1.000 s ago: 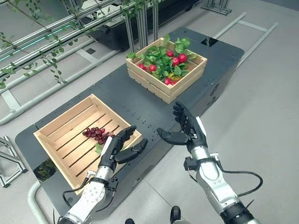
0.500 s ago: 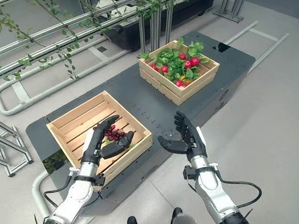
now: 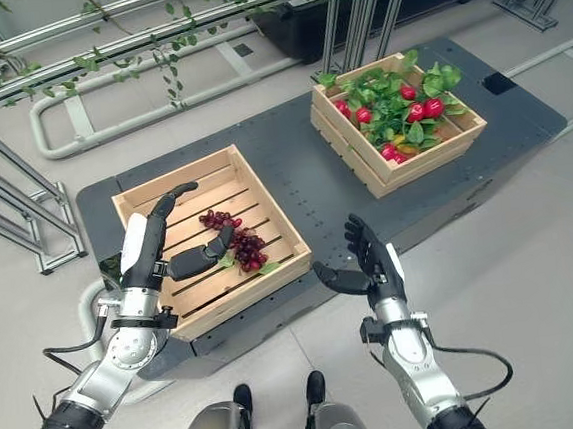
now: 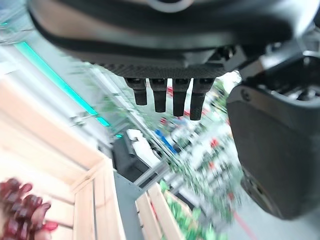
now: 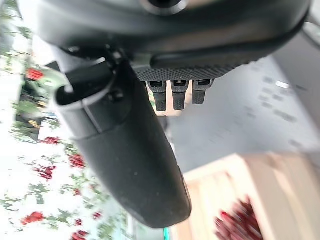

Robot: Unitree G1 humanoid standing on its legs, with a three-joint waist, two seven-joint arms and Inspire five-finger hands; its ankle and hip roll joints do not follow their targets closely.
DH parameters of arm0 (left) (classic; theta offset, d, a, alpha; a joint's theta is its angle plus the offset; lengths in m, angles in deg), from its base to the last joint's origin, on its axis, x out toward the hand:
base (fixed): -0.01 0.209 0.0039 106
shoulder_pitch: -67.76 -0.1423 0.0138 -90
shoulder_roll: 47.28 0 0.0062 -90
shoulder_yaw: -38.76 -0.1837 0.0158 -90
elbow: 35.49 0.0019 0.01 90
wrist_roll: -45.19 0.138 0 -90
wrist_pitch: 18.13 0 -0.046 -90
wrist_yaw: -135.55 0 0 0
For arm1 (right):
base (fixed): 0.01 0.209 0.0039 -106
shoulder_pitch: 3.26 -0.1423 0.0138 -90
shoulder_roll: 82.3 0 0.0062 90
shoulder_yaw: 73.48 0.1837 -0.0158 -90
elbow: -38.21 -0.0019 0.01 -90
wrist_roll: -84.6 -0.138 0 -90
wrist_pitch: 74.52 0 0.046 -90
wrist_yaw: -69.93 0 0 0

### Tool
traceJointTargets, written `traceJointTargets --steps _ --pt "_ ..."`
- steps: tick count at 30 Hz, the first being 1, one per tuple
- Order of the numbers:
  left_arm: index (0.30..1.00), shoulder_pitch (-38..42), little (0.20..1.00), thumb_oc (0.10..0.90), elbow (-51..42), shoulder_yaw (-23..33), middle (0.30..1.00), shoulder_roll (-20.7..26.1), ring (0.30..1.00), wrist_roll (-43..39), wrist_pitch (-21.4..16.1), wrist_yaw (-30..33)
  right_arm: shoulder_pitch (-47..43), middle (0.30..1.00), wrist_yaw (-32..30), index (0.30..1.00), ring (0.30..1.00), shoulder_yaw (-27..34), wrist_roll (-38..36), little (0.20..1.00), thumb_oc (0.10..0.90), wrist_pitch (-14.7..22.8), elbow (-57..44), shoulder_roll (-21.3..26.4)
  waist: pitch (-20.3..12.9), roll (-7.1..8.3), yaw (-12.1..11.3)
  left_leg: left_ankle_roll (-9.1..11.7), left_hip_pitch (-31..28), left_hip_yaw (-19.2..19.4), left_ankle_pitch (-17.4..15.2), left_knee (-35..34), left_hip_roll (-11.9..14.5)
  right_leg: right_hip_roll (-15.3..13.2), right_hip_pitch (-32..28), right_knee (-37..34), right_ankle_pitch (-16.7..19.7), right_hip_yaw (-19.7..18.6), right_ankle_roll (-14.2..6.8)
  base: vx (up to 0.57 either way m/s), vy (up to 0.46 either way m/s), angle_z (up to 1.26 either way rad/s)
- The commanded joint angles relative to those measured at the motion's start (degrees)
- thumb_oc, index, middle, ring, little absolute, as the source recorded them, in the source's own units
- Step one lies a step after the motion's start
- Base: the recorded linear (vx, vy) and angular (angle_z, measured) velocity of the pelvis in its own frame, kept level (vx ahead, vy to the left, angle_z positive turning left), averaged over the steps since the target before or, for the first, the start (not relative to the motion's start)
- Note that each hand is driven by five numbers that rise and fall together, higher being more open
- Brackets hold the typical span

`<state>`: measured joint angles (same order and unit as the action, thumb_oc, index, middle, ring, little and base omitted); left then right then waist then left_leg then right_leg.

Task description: Pick up the fruits from the basket on one side to the basket on the other side

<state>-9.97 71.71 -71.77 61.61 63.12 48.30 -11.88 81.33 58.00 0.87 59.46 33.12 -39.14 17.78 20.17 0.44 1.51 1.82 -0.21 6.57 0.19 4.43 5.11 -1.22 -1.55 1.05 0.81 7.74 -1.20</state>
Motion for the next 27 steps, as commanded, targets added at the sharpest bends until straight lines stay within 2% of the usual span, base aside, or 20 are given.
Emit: traceJointTargets --steps 1,3,5,7,9,10,13,16,18,23,25,27 --pt "0.9 7.1 0.9 0.8 -2.7 1.7 0.9 2.5 0.9 1.6 -3.8 4.8 -0.5 0.9 4.0 0.9 0.9 2.3 0.2 0.9 0.8 6.4 -5.5 2.2 -5.3 0.51 0.4 -0.5 -0.2 1.0 -4.1 1.8 -1.5 -5.0 0.2 6.3 -6.6 3.7 -1.5 0.12 0.108 -0.21" --pt "0.9 7.1 0.9 0.8 -3.5 2.8 0.9 4.2 0.9 3.5 -2.6 5.2 0.1 0.9 5.5 0.9 0.9 2.7 0.1 0.9 0.8 7.3 -4.3 2.2 -5.6 -0.11 0.6 -0.4 -1.5 1.2 -4.1 0.0 -1.6 -5.1 0.2 5.9 -6.6 4.0 -1.7 0.09 0.084 -0.1" --pt "0.9 8.0 0.9 0.8 -3.7 2.9 0.9 6.3 0.9 6.5 0.2 6.5 -0.6 0.9 5.4 0.9 0.9 2.7 0.1 0.9 0.8 7.4 -4.8 3.0 -5.3 -0.61 0.7 -0.2 -1.0 0.8 -4.2 -0.1 -2.0 -5.3 0.9 6.3 -6.9 4.0 -1.7 -0.01 0.084 -0.08" --pt "0.9 11.0 0.9 0.8 -0.7 2.2 0.9 8.8 0.9 12.5 3.8 8.4 -3.3 0.9 5.4 0.9 0.9 2.4 -0.1 0.9 0.8 6.0 -4.5 3.7 -4.3 -1.35 1.1 0.0 -0.4 0.9 -4.1 0.0 -2.2 -5.5 2.0 7.0 -7.1 4.0 -1.8 -0.04 0.119 0.04" --pt "0.9 13.0 0.9 0.8 0.8 1.0 0.9 11.2 0.9 14.2 5.8 9.0 -4.7 0.9 5.2 0.9 0.9 2.1 -0.1 0.9 0.8 5.3 -4.7 4.4 -3.6 -1.81 1.5 0.1 0.1 0.8 -4.2 0.3 -2.5 -5.6 2.4 7.2 -7.3 3.7 -1.7 -0.05 0.114 0.03" --pt "0.9 15.1 0.9 0.8 2.6 -0.7 0.9 13.5 0.9 15.2 6.7 9.9 -6.2 0.9 4.8 0.9 0.9 1.7 -0.2 0.9 0.8 4.9 -4.9 5.5 -2.8 -2.27 1.9 0.2 1.1 0.7 -4.3 1.0 -2.8 -5.7 3.3 7.8 -7.6 3.3 -1.6 -0.09 0.132 0.01" --pt "0.9 22.6 0.9 0.8 10.0 -6.1 0.9 16.4 0.9 16.1 8.4 11.8 -11.3 0.9 4.7 0.9 0.9 0.4 -1.2 0.9 0.8 4.9 -3.4 7.5 -0.4 -3.24 3.2 0.5 3.9 1.5 -4.4 3.3 -3.1 -6.2 6.4 10.2 -8.3 2.5 -1.2 -0.14 0.149 0.07" --pt "0.9 25.9 0.9 0.8 13.0 -8.8 0.9 16.5 0.9 18.1 10.2 11.0 -13.5 0.9 4.9 0.9 0.9 -0.2 -1.2 0.9 0.8 4.7 -2.9 8.1 1.0 -3.63 3.9 0.5 5.7 1.9 -4.8 5.3 -3.2 -6.5 8.4 12.1 -8.8 2.0 -1.0 -0.1 0.116 -0.04" --pt "0.9 30.1 0.9 0.8 18.4 -12.1 0.9 16.8 0.9 19.6 11.5 10.0 -16.5 0.9 4.9 0.9 0.9 -1.2 -1.1 0.9 0.8 4.8 -2.1 8.6 3.1 -3.96 4.7 0.4 8.9 2.6 -5.5 8.8 -3.3 -7.1 12.1 15.8 -9.6 1.4 -0.5 -0.15 0.149 -0.03" --pt "0.9 35.8 0.9 0.8 24.0 -16.2 0.9 18.0 0.9 23.9 12.0 8.0 -20.7 0.9 4.8 0.9 0.9 -2.5 -1.2 0.9 0.8 4.2 -1.2 9.5 5.9 -3.2 5.3 0.0 14.8 3.6 -6.7 14.8 -3.3 -7.4 18.1 21.1 -10.3 0.4 0.0 -0.12 0.077 -0.02" --pt "0.9 40.0 0.9 0.8 25.2 -19.7 0.9 19.5 0.9 30.5 12.2 6.7 -22.8 0.9 4.8 0.9 0.9 -3.1 -1.8 0.9 0.8 3.8 -0.6 9.8 7.5 -2.42 5.4 -0.3 17.8 4.0 -7.2 17.4 -2.9 -7.3 21.1 23.5 -10.4 0.3 0.1 -0.13 0.016 -0.03" --pt "0.9 42.5 0.9 0.8 24.9 -22.0 0.9 20.9 0.9 32.8 12.7 5.6 -23.9 0.9 5.3 0.9 0.9 -3.4 -2.4 0.9 0.8 3.5 -0.5 10.4 8.4 -2.04 5.5 -0.6 19.5 4.4 -7.6 18.7 -2.6 -7.2 22.8 24.7 -10.4 0.2 0.0 -0.1 0.037 -0.02"
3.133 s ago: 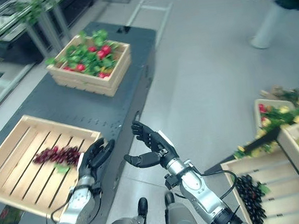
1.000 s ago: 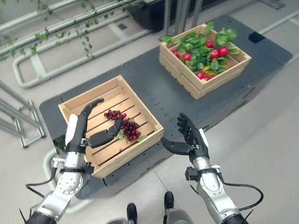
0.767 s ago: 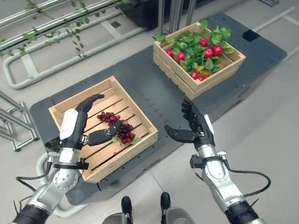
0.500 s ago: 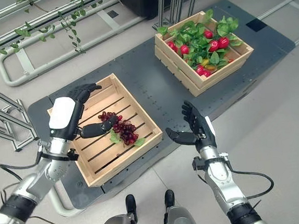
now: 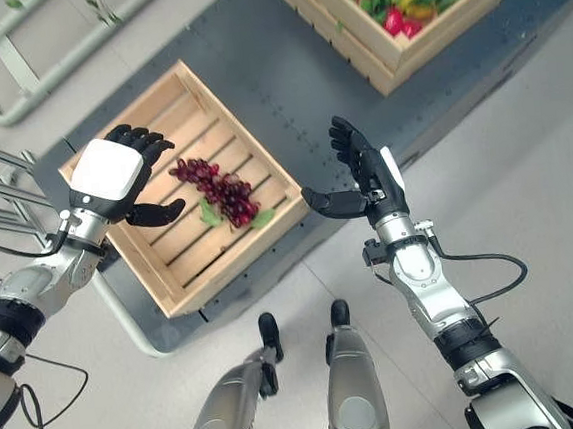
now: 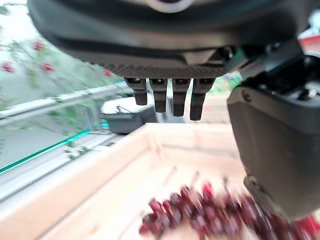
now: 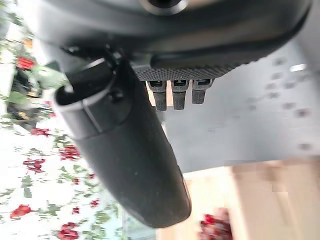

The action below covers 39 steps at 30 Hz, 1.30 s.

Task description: Pick up the fruits from the basket on one side to the basket on the other side

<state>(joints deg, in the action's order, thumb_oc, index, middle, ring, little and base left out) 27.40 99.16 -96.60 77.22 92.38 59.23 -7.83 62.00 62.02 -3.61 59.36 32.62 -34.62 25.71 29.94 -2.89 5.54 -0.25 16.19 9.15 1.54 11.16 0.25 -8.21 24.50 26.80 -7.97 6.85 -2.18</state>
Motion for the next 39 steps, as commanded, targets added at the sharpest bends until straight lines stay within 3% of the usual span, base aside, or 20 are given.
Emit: traceJointTargets --steps 1,8,13,16,18,23,29,35,39 --pt "0.9 6.8 0.9 0.8 -2.0 1.6 0.9 6.0 0.9 4.7 1.5 1.9 -4.9 0.9 1.2 0.9 0.9 0.7 -2.3 0.9 0.8 3.6 -5.2 2.5 -0.9 1.52 1.5 1.4 4.1 2.0 -9.1 12.9 2.4 -0.2 -2.3 -0.3 -1.7 1.2 0.9 -0.1 0.031 -0.04" --pt "0.9 13.1 0.9 0.8 -1.8 -2.0 0.9 7.5 0.9 8.8 3.0 1.0 -4.9 0.9 0.8 0.9 0.9 0.5 -3.6 0.9 0.8 3.8 -4.9 3.8 -0.1 2.28 1.8 1.0 9.5 2.3 -9.8 15.9 3.3 0.3 3.0 2.3 -1.7 0.7 0.8 -0.06 0.021 0.02" --pt "0.9 17.6 0.9 0.8 -1.5 -4.7 0.9 7.9 0.9 10.2 7.3 -3.7 -6.5 0.9 1.0 0.9 0.9 0.7 -3.5 0.9 0.8 3.6 -5.5 4.6 -0.1 2.92 2.0 0.9 13.6 2.6 -9.8 17.5 3.9 1.1 7.2 3.8 -1.4 0.6 0.5 -0.05 0.046 -0.05" --pt "0.9 19.5 0.9 0.8 -0.9 -5.5 0.9 8.0 0.9 10.0 10.3 -4.3 -6.7 0.9 1.1 0.9 0.9 0.5 -3.6 0.9 0.8 3.3 -5.9 5.0 -0.1 3.28 2.0 0.8 14.7 2.6 -9.9 17.9 4.2 1.3 8.5 4.2 -1.3 0.4 0.4 -0.01 0.023 -0.03" --pt "0.9 20.8 0.9 0.8 -0.2 -5.8 0.9 8.0 0.9 9.8 14.3 -4.1 -6.6 0.9 0.9 0.9 0.9 0.2 -3.6 0.9 0.8 3.1 -6.4 5.1 -0.1 3.63 2.0 0.7 15.7 2.6 -9.8 18.0 4.4 1.5 9.5 4.3 -1.2 0.5 0.4 -0.01 0.026 -0.07" --pt "0.9 21.0 0.9 0.8 0.5 -5.0 0.9 8.0 0.9 9.4 18.6 -3.4 -5.6 0.9 0.7 0.9 0.9 0.2 -3.2 0.9 0.8 3.6 -6.9 5.1 -0.1 4.2 1.7 0.6 17.2 2.3 -10.0 18.5 4.5 1.8 11.0 4.6 -1.2 0.8 0.2 0.0 0.006 -0.02" --pt "0.9 20.7 0.9 0.8 0.6 -4.7 0.9 8.3 0.9 13.9 18.6 -6.8 -5.8 0.9 0.5 0.9 0.9 0.1 -2.9 0.9 0.8 3.2 -7.1 4.7 -0.1 4.75 1.5 0.6 18.4 2.1 -10.3 19.0 4.6 1.9 12.2 4.8 -0.9 1.0 0.2 0.01 0.004 0.01" --pt "0.9 23.2 0.9 0.8 1.9 -7.4 0.9 8.2 0.9 16.8 15.7 -12.0 -6.9 0.9 -0.4 0.9 0.9 -0.8 -3.7 0.9 0.8 2.3 -7.3 5.4 -0.1 4.98 1.8 0.4 20.2 2.3 -10.1 18.9 4.5 2.0 14.0 4.1 -0.1 0.9 0.1 0.01 0.005 0.0" --pt "0.9 23.9 0.9 0.8 1.1 -8.4 0.9 8.6 0.9 17.0 14.5 -12.0 -6.7 0.9 -1.1 0.9 0.9 -1.0 -3.6 0.9 0.8 2.0 -8.1 5.4 -0.1 5.08 1.8 0.4 20.9 2.5 -10.0 18.6 4.4 2.1 14.8 3.5 0.3 0.9 -0.1 0.0 0.004 0.01"
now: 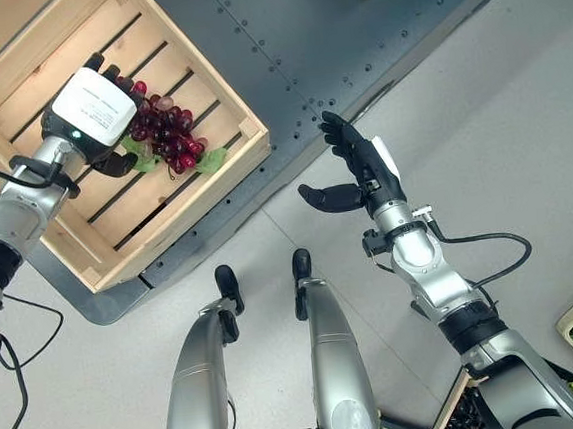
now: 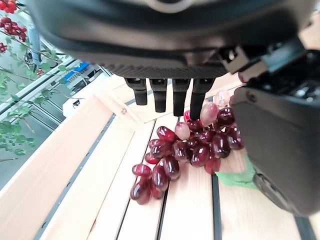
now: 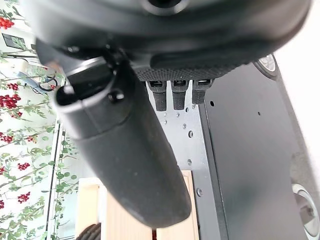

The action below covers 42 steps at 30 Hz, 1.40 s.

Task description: Pick up the fruits from the basket on one side to the basket on the other side

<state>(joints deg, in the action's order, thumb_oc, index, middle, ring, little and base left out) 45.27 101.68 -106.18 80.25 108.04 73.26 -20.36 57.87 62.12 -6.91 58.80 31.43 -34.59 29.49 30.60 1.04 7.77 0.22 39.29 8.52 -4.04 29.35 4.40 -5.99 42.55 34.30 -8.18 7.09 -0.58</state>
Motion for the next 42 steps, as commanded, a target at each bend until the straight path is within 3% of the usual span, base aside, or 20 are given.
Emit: traceJointTargets --steps 1,5,12,17,22,26,30,31,32,33,38,42 --pt "0.9 6.4 0.9 0.8 -1.8 0.8 0.9 5.6 0.9 1.4 0.0 0.6 -2.5 0.9 -1.4 0.9 0.9 2.2 -3.1 0.9 0.8 3.2 -8.2 1.7 -0.8 1.22 -0.4 -0.1 -2.0 3.1 -4.4 0.4 0.2 -0.1 -3.0 -4.0 0.6 0.7 -1.8 0.0 0.0 0.0" --pt "0.9 6.5 0.9 0.8 -1.8 0.7 0.9 5.3 0.9 1.8 -0.6 3.9 -2.0 0.9 -1.9 0.9 0.9 2.2 -3.1 0.9 0.8 4.0 -8.0 1.6 -0.8 1.58 -0.3 -0.2 -0.7 3.1 -4.5 0.8 0.2 -0.1 -1.8 -4.0 0.9 0.8 -1.8 0.02 -0.001 -0.03" --pt "0.9 7.2 0.9 0.8 0.6 1.3 0.9 3.6 0.9 5.2 -4.8 15.4 -1.7 0.9 -3.0 0.9 0.9 2.5 -2.8 0.9 0.8 4.5 -8.2 1.5 -0.8 2.33 0.1 -0.3 1.5 3.1 -4.1 0.6 0.2 0.3 0.4 -4.4 1.6 0.8 -1.7 0.0 0.0 0.0" --pt "0.9 7.5 0.9 0.8 2.0 1.0 0.9 2.5 0.9 5.6 -6.8 16.5 -2.3 0.9 -3.0 0.9 0.9 2.3 -2.7 0.9 0.8 4.0 -8.2 1.4 -0.8 2.51 0.2 -0.2 3.2 2.9 -3.9 1.0 0.1 0.4 2.0 -4.0 1.8 0.7 -1.6 0.0 0.0 0.0" --pt "0.9 7.9 0.9 0.8 3.2 0.4 0.9 1.5 0.9 5.4 -11.2 17.4 -2.9 0.9 -3.5 0.9 0.9 2.2 -2.7 0.9 0.8 3.5 -8.3 1.4 -0.8 2.62 0.3 -0.1 4.3 2.7 -3.6 1.0 -0.1 0.5 3.1 -4.0 2.1 0.8 -1.6 0.0 0.0 0.0" --pt "0.9 7.9 0.9 0.8 3.7 -0.3 0.9 1.2 0.9 2.5 -12.5 12.9 -3.3 0.9 -4.0 0.9 0.9 2.3 -2.6 0.9 0.8 3.7 -8.3 1.8 -0.8 2.51 0.3 -0.1 5.2 2.5 -3.4 0.9 -0.2 0.4 3.9 -4.1 2.4 0.9 -1.7 -0.01 0.008 -0.03" --pt "0.9 7.2 0.9 0.8 6.5 -1.2 0.9 0.4 0.9 -5.0 -7.9 -3.1 -3.7 0.9 -4.7 0.9 0.9 2.5 -2.3 0.9 0.8 4.2 -8.5 1.7 -0.8 2.6 0.4 0.0 5.9 2.5 -3.2 0.8 -0.2 0.4 4.6 -4.4 2.6 0.9 -1.8 -0.01 -0.004 0.0" --pt "0.451 6.7 0.451 0.5 7.5 -1.5 0.451 0.0 0.451 -6.7 -7.9 -4.8 -4.0 0.9 -5.2 0.9 0.9 2.3 -2.0 0.9 0.8 4.3 -8.5 1.4 -0.8 2.76 0.4 0.1 5.9 2.4 -3.3 0.7 -0.3 0.5 4.4 -4.9 2.7 0.9 -1.9 -0.03 -0.019 0.02" --pt "0.352 6.6 0.352 0.435 7.4 -1.5 0.352 -0.1 0.352 -6.9 -7.9 -5.1 -4.0 0.9 -5.4 0.9 0.9 2.3 -2.0 0.9 0.8 4.3 -8.6 1.3 -0.8 2.82 0.4 0.1 5.8 2.4 -3.3 0.7 -0.3 0.5 4.3 -5.0 2.7 1.0 -1.9 0.0 0.0 0.0" --pt "0.3 6.4 0.3 0.4 7.5 -1.5 0.3 -0.4 0.3 -7.6 -8.4 -6.0 -4.2 0.9 -5.7 0.9 0.9 2.3 -2.0 0.9 0.8 4.1 -8.8 1.3 -0.8 2.94 0.4 0.2 5.8 2.3 -3.3 0.7 -0.3 0.6 4.2 -5.2 2.8 1.0 -2.0 0.0 0.0 0.0" --pt "0.3 6.1 0.3 0.4 8.7 -1.3 0.3 -1.5 0.3 -8.0 -12.0 -6.4 -4.6 0.9 -6.2 0.9 0.9 2.4 -2.1 0.9 0.8 4.5 -8.8 1.1 -0.8 3.08 0.4 0.2 5.4 2.4 -3.1 0.1 -0.4 0.6 3.7 -5.8 3.0 1.2 -2.0 -0.02 -0.003 -0.04" --pt "0.3 5.7 0.3 0.4 8.9 -0.9 0.3 -1.4 0.3 -7.6 -11.1 -6.0 -4.4 0.9 -5.7 0.9 0.9 2.7 -2.1 0.9 0.8 5.1 -8.8 1.1 -0.8 2.96 0.5 0.1 4.6 2.7 -3.1 -0.3 -0.5 0.8 2.9 -6.3 3.0 1.2 -2.0 -0.02 -0.01 -0.01"
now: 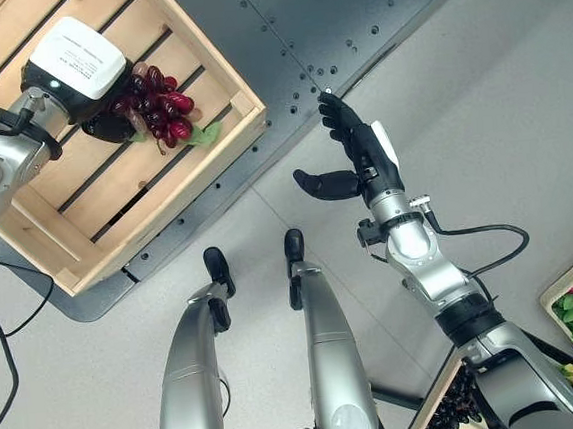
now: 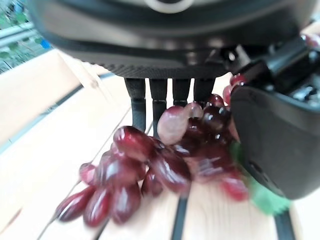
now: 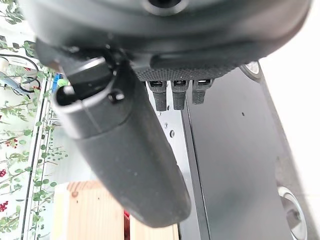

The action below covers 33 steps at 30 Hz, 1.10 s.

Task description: Pick up the fruits from the basket on one side to the basket on the other side

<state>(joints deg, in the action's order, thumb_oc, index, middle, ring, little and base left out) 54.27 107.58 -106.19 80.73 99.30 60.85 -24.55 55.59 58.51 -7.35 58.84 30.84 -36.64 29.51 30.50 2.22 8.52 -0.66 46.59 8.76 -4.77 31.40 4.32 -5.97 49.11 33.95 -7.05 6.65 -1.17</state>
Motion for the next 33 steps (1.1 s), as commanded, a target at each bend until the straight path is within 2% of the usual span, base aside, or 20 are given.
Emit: traceJointTargets --steps 1,8,11,14,16,19,21,24,25,28,33 --pt "0.3 -3.2 0.3 0.4 3.0 -0.8 0.3 -1.9 0.3 0.7 1.8 -2.3 -2.1 0.9 -2.0 0.9 0.9 3.3 -2.1 0.9 0.8 5.8 -6.9 1.0 -0.7 1.77 -0.3 1.0 -3.0 2.4 -2.4 -2.5 -0.5 0.8 -3.9 -6.1 1.8 1.6 -1.4 0.0 0.0 0.0" --pt "0.3 -4.6 0.3 0.4 2.6 0.5 0.3 -1.4 0.3 0.8 3.0 -3.4 -1.3 0.9 -2.1 0.9 0.9 4.0 -1.6 0.9 0.8 6.4 -7.5 0.2 -0.7 1.7 -0.6 1.0 -5.8 2.4 -2.5 -3.4 -0.7 0.8 -6.8 -7.0 1.7 1.7 -1.5 0.0 -0.004 0.0" --pt "0.3 -5.0 0.3 0.4 2.1 1.1 0.3 -1.1 0.3 1.1 4.3 -0.5 -1.0 0.9 -1.8 0.9 0.9 4.2 -1.8 0.9 0.8 6.7 -7.7 0.1 -0.7 1.58 -0.7 0.9 -7.8 2.6 -2.6 -4.2 -0.9 0.8 -8.5 -7.5 1.5 1.7 -1.6 -0.01 -0.01 0.0" --pt "0.3 -5.7 0.3 0.4 1.5 1.8 0.3 -0.5 0.3 -2.7 5.9 3.4 -0.7 0.9 -1.6 0.9 0.9 4.1 -1.9 0.9 0.8 6.7 -7.9 -0.1 -0.7 1.4 -1.0 0.8 -10.3 2.7 -2.6 -5.1 -1.0 0.7 -10.8 -8.2 1.4 1.8 -1.7 0.0 0.0 0.0" --pt "0.3 -7.8 0.3 0.4 0.5 5.0 0.3 -0.2 0.3 -11.5 6.9 8.9 0.8 0.9 -1.4 0.9 0.9 4.3 -1.9 0.9 0.8 7.1 -8.4 -0.5 -0.7 1.25 -1.4 0.8 -13.5 2.6 -2.8 -5.9 -1.2 0.6 -13.7 -8.5 1.0 1.7 -1.8 0.0 -0.044 -0.01" --pt "0.3 -10.9 0.3 0.4 -0.9 11.3 0.3 -0.2 0.3 -21.1 5.3 12.8 2.5 0.9 -0.7 0.9 0.9 5.2 -1.1 0.9 0.8 7.4 -8.7 -2.0 -0.7 1.09 -2.2 0.8 -17.6 2.4 -2.8 -7.3 -1.5 0.3 -17.7 -9.5 0.8 2.0 -1.9 0.0 -0.052 0.0" --pt "0.3 -14.7 0.3 0.4 -2.7 17.0 0.3 -0.8 0.3 -27.0 4.1 14.0 3.9 0.9 0.0 0.9 0.9 6.1 -0.4 0.9 0.8 7.4 -9.1 -3.1 -0.7 0.86 -2.8 0.8 -21.3 2.1 -2.7 -8.7 -1.8 0.0 -21.4 -10.7 0.7 2.1 -2.1 0.01 -0.049 0.03" --pt "0.3 -18.4 0.3 0.4 -4.5 23.0 0.3 -2.0 0.3 -31.7 2.7 14.3 4.9 0.9 0.2 0.9 0.9 6.6 0.3 0.9 0.8 7.8 -9.2 -3.9 -0.7 0.72 -3.3 0.8 -24.9 1.9 -2.6 -10.1 -2.0 -0.4 -24.9 -12.0 0.6 2.4 -2.3 0.02 -0.038 0.05" --pt "0.3 -21.9 0.3 0.4 -5.9 27.2 0.3 -3.3 0.3 -37.0 0.8 14.5 5.6 0.9 0.4 0.9 0.9 6.9 0.8 0.9 0.8 7.1 -9.3 -4.6 -2.1 0.32 -3.7 0.9 -27.6 1.6 -2.4 -11.8 -2.4 -0.7 -27.5 -13.5 0.7 2.6 -2.4 0.06 -0.029 0.11" --pt "0.3 -27.1 0.3 0.4 -8.5 33.7 0.3 -5.4 0.3 -44.3 -1.7 12.7 7.2 0.9 1.3 0.9 0.9 7.5 1.2 0.9 0.8 6.8 -9.3 -5.4 -4.9 -0.37 -4.1 1.1 -31.3 1.3 -2.1 -14.4 -2.9 -1.2 -31.2 -16.1 0.8 3.0 -2.6 0.09 -0.015 0.05" --pt "0.3 -35.5 0.3 0.4 -13.6 40.8 0.3 -9.3 0.3 -56.2 -4.9 8.6 11.2 0.9 4.0 0.9 0.9 8.3 1.3 0.9 0.8 6.3 -9.5 -6.6 -10.1 -1.83 -4.3 1.6 -38.4 0.8 -1.1 -20.5 -3.5 -1.5 -38.7 -21.8 1.2 3.6 -2.9 0.12 -0.002 0.03"
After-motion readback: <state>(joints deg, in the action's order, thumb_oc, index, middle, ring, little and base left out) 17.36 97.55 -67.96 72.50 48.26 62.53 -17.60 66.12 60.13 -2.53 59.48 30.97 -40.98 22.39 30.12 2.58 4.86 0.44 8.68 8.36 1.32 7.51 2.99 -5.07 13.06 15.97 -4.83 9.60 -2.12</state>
